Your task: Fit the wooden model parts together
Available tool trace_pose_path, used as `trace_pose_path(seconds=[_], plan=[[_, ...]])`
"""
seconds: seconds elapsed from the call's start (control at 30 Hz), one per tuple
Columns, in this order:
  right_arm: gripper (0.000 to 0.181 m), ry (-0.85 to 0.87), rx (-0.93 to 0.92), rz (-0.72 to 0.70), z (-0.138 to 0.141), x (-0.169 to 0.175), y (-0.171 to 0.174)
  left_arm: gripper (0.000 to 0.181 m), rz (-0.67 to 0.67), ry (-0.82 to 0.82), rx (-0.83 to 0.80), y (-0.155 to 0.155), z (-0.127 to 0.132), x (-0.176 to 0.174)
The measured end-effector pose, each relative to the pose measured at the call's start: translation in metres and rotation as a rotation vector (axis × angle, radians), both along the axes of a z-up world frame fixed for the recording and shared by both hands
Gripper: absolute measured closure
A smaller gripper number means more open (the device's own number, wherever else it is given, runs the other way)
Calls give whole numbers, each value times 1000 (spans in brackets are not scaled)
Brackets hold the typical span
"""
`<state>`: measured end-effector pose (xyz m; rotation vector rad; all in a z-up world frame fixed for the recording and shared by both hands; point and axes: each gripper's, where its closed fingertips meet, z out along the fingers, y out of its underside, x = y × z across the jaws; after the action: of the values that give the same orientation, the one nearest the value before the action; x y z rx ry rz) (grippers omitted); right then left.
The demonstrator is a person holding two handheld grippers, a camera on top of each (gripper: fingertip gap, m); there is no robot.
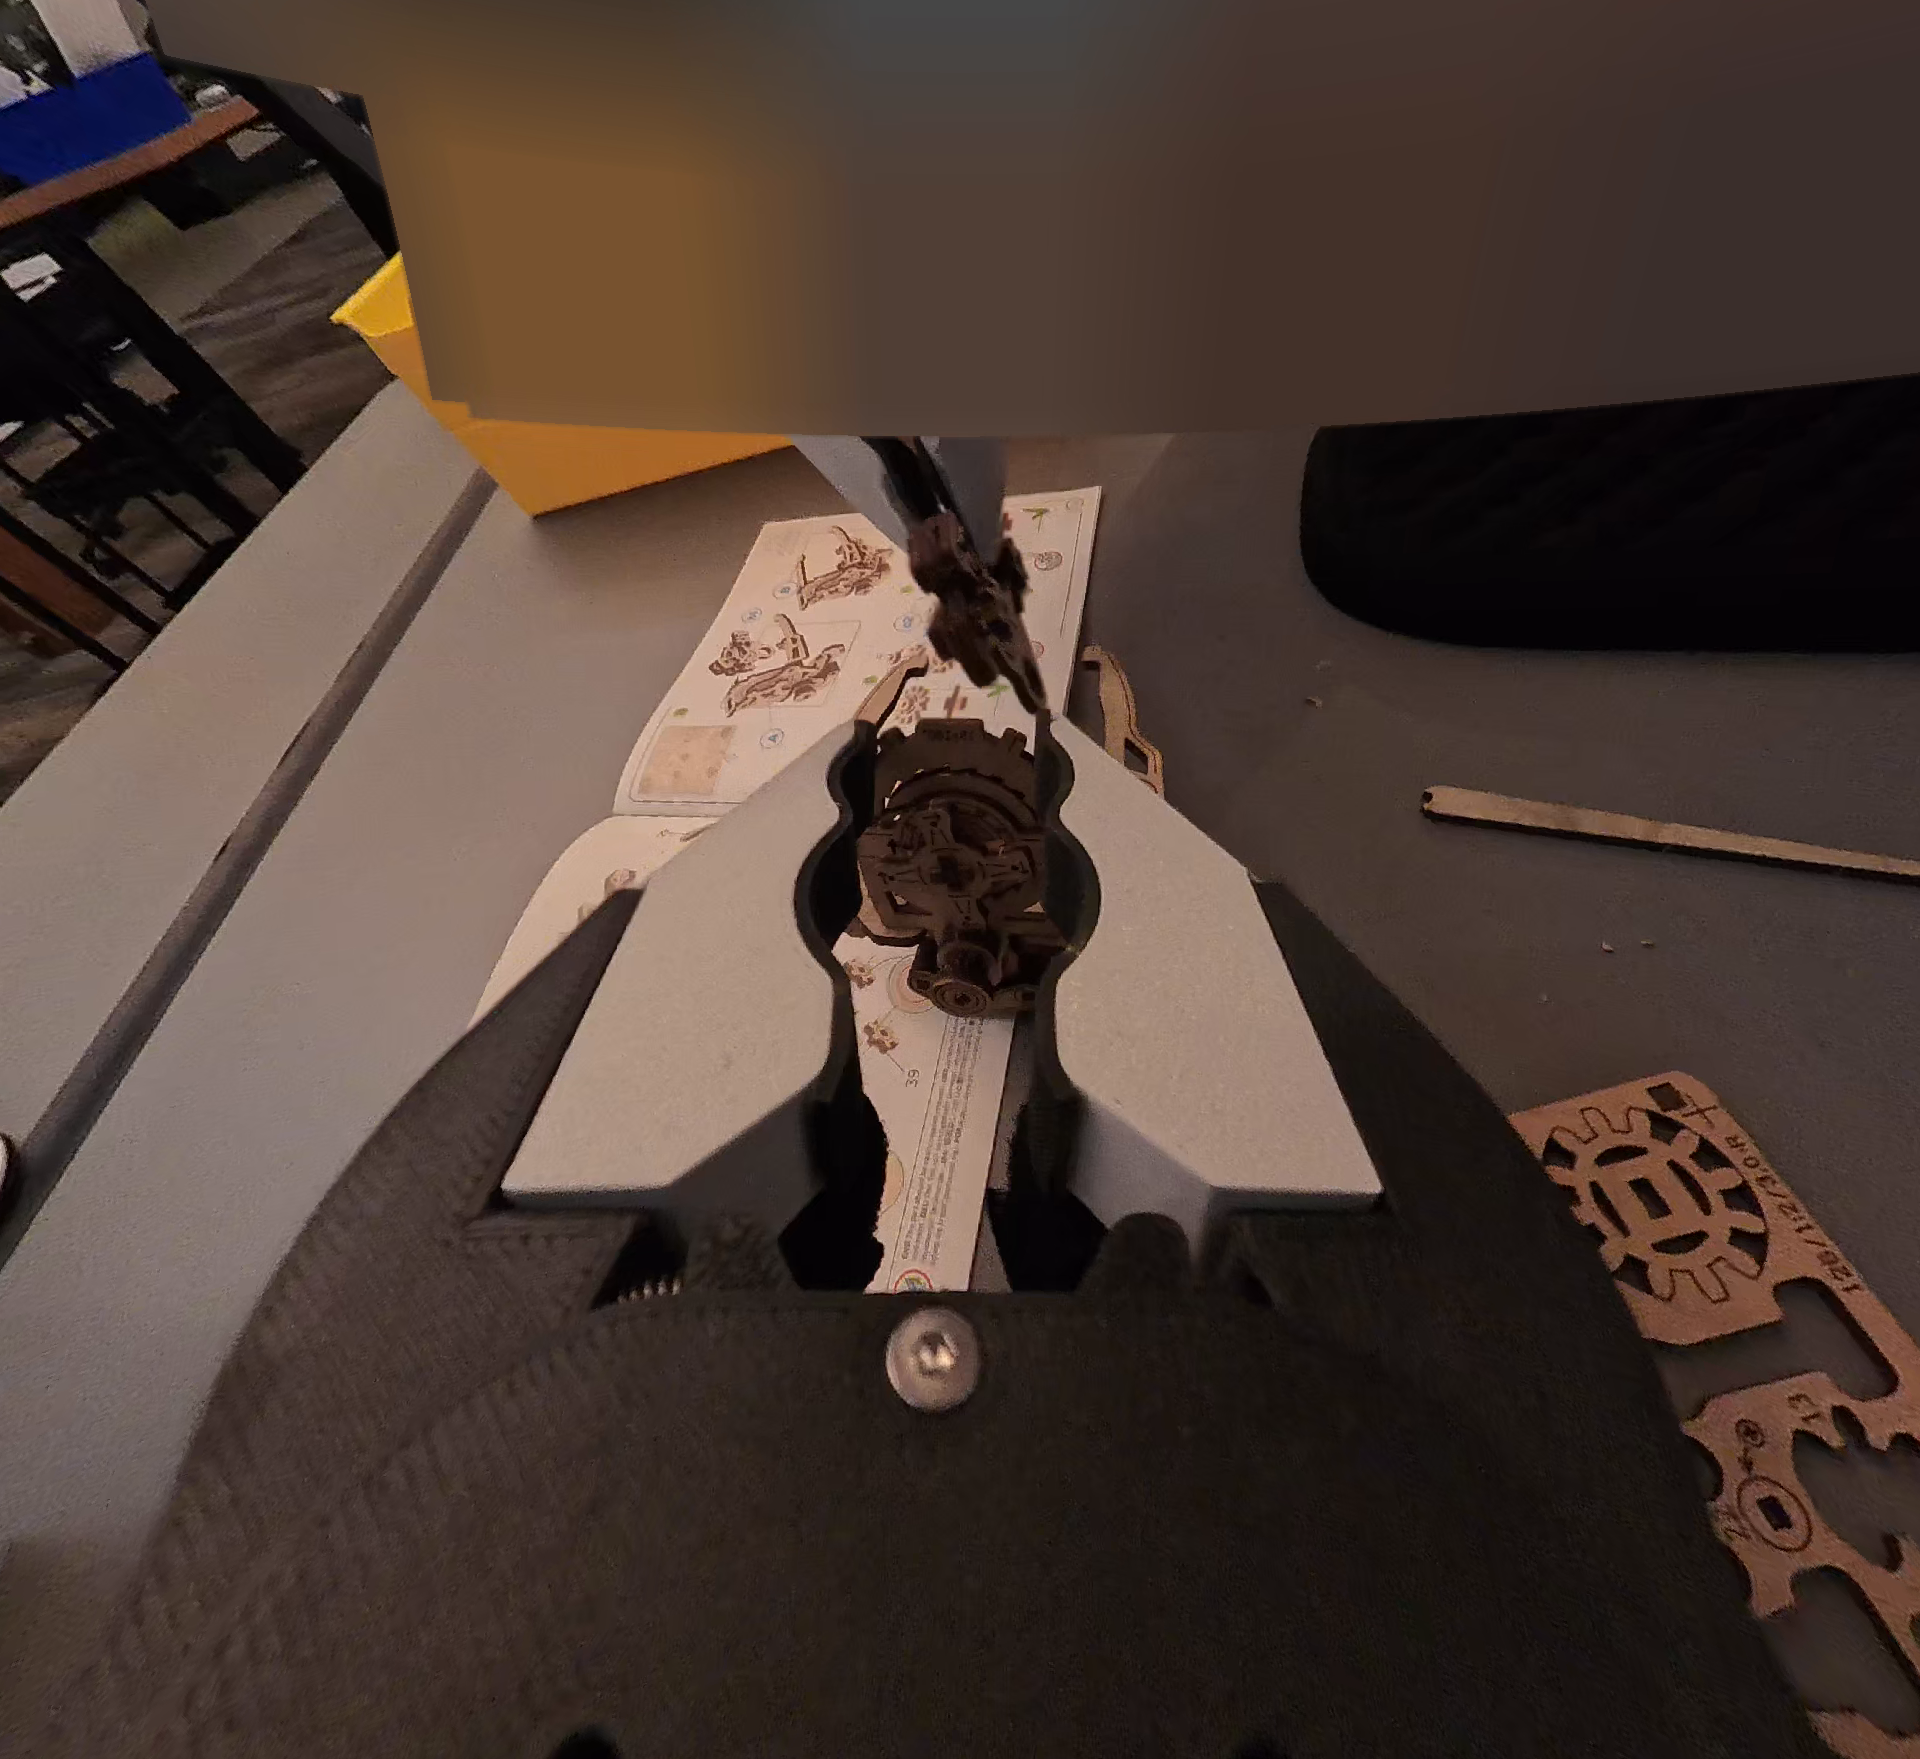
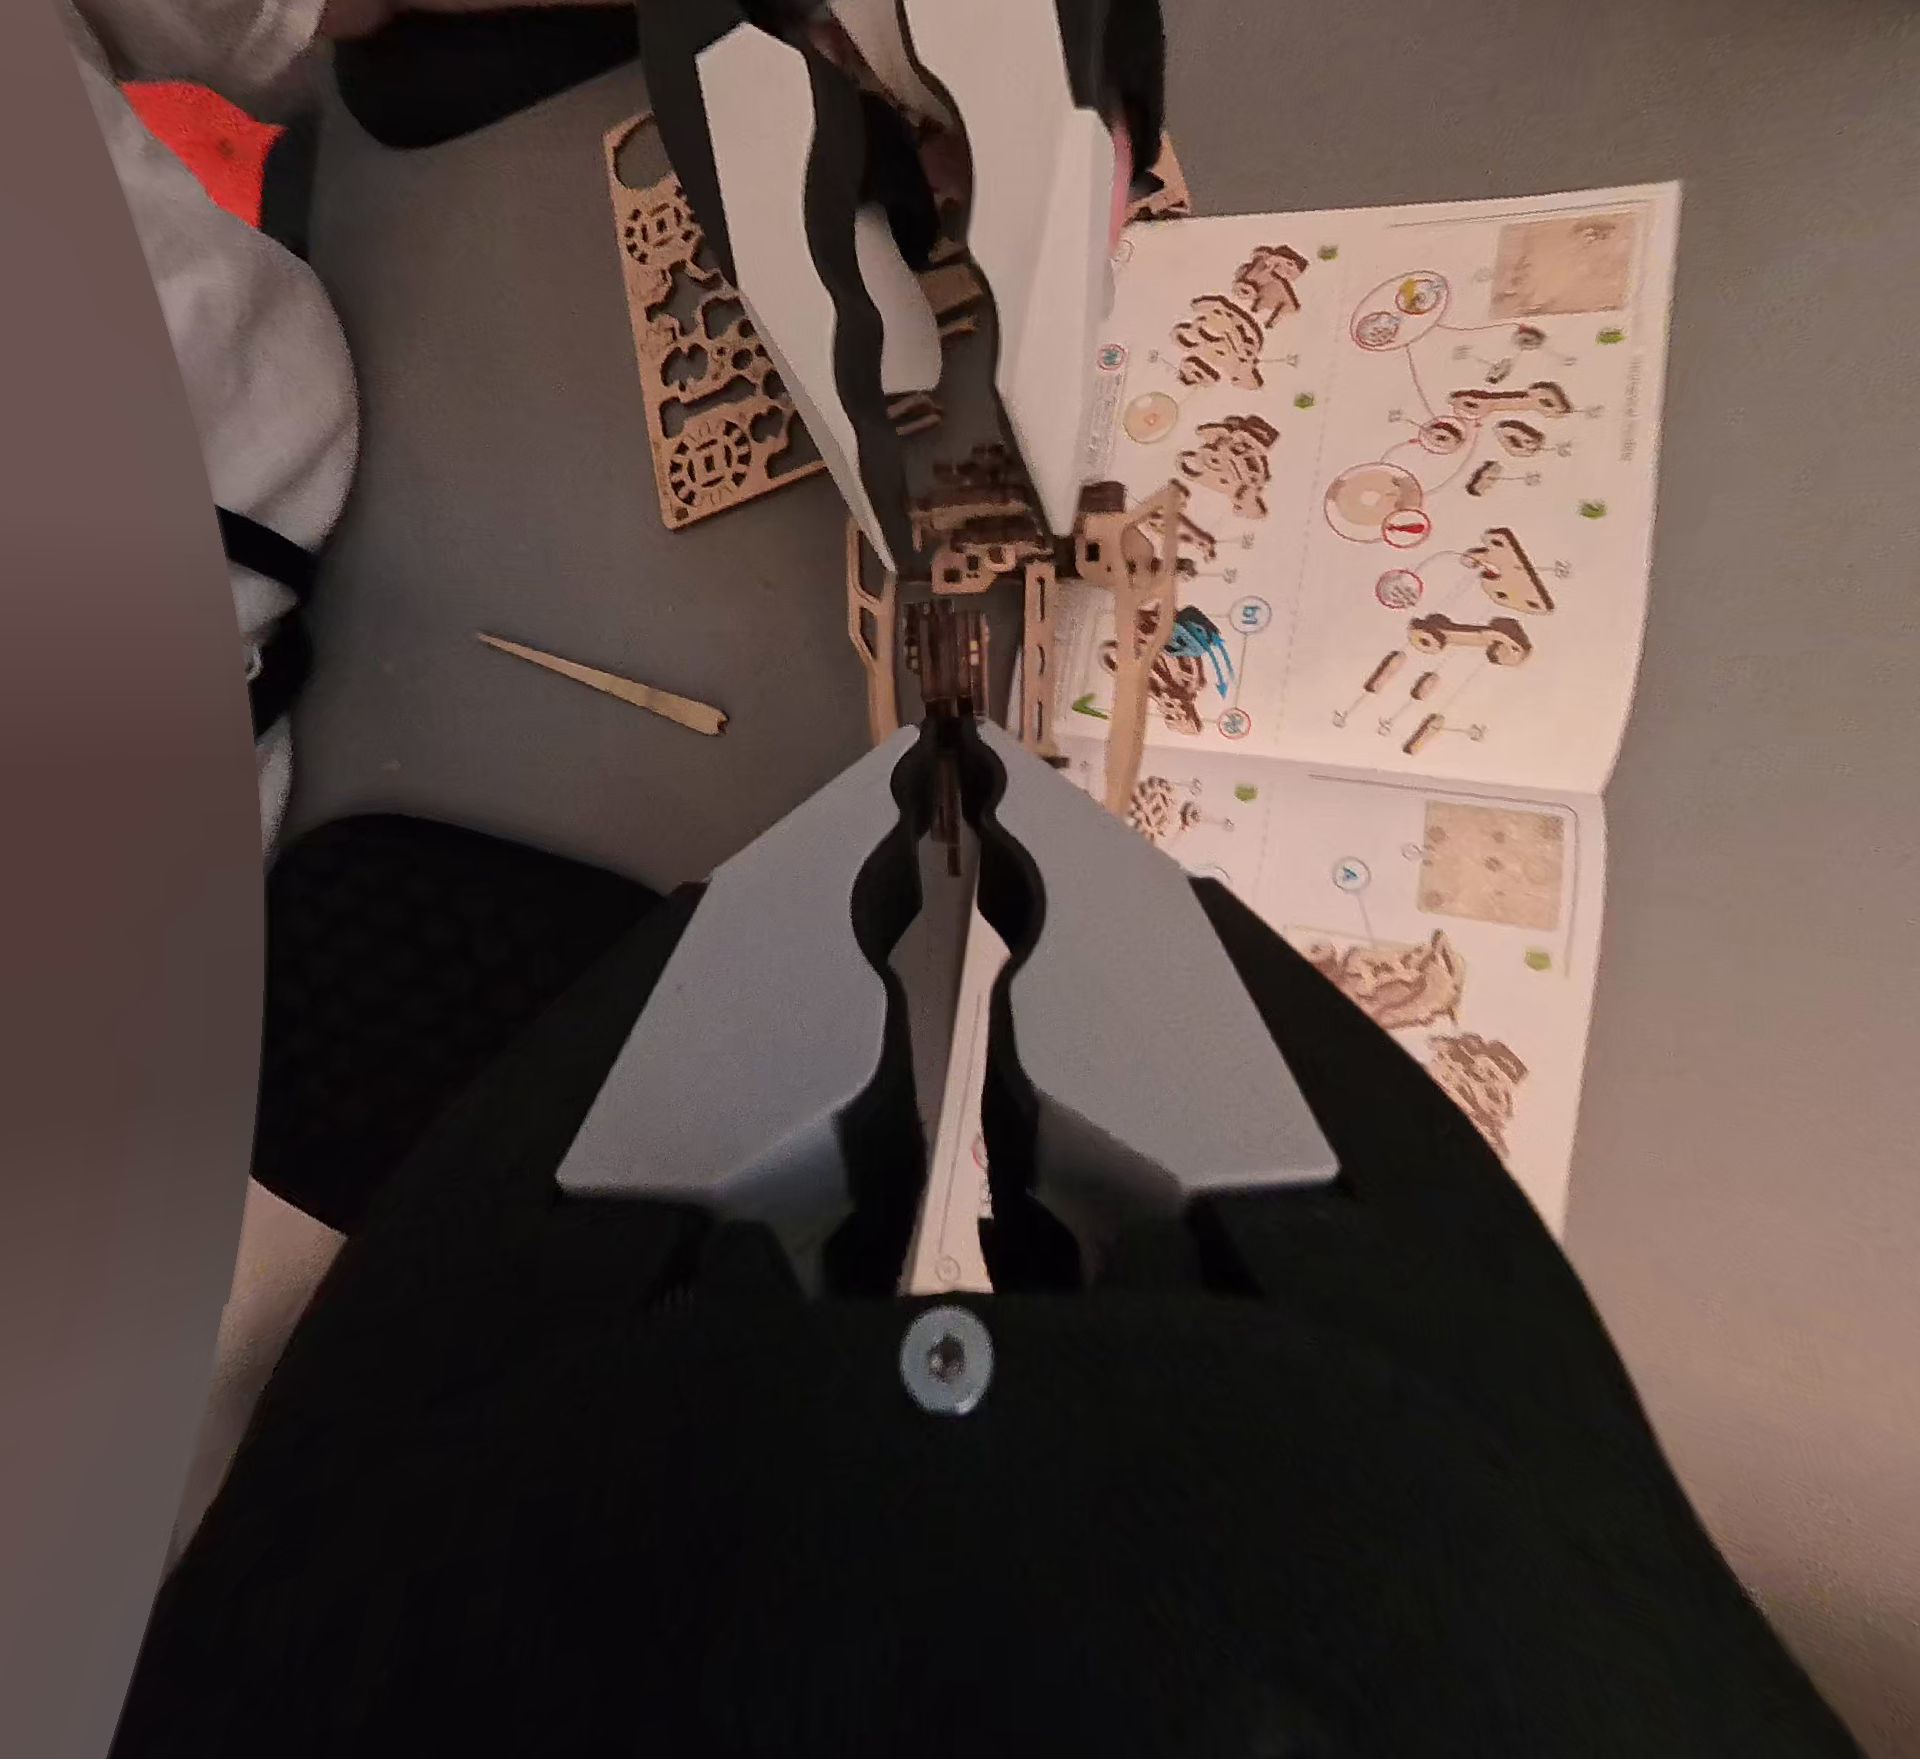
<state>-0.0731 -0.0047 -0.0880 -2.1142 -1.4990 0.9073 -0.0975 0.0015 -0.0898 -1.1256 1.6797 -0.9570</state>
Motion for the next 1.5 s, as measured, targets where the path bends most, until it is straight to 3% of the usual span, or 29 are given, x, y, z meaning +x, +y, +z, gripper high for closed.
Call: trace_pose_path(seconds=[0.17,0.3,0.37,0.73,0.83,1.07,1.17,1.37,1.5], plan=[[179,-49,-35,-31,-16,-6,1,152,-1,1,-64,2,1,-2],[179,-20,-69,-56,-17,-16,1,124,28,64,-105,4,2,-6],[179,-42,-79,-55,-23,-17,0,122,51,130,-118,6,-2,-12],[179,-76,-76,-44,-34,-19,-2,134,127,337,-27,14,-44,-25],[179,-73,-89,-44,-36,-19,-1,152,112,327,-26,12,-46,-23],[179,-39,-129,-60,-37,-18,3,156,113,306,-49,15,-45,-21],[179,-32,-129,-50,-37,-17,3,170,118,299,-46,18,-43,-22],[180,-25,-85,-30,-35,-17,5,162,131,307,-68,21,-47,-22],[179,-31,-66,-32,-36,-17,6,168,121,314,-67,19,-47,-23]])
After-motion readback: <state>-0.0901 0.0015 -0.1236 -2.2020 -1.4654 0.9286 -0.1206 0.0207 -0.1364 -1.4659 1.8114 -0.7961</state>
